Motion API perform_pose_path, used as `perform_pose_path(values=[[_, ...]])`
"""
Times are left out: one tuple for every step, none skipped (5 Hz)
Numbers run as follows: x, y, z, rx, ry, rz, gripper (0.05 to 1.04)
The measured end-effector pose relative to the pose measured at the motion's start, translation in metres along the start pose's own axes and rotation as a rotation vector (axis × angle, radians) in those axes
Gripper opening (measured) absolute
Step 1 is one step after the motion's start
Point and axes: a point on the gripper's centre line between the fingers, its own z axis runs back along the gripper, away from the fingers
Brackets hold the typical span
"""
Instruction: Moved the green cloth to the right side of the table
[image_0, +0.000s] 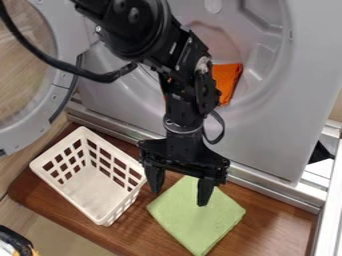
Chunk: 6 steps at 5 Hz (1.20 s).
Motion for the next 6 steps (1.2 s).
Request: perform_pose_path(values=[[-0.001,0.001,-0.006,0.008,0.015,0.006,1.001],[0.004,0.001,-0.029,0.041,0.012,0.056,1.001],[0.014,-0.008,-0.044,0.054,-0.011,0.058,1.001],[0.025,-0.011,-0.058,0.07,-0.035,0.083,1.001],[0.032,-0.012,-0.07,0.104,-0.037,0.103,1.001],[0.033,-0.006,-0.078,0.12,-0.024,0.138,1.001]])
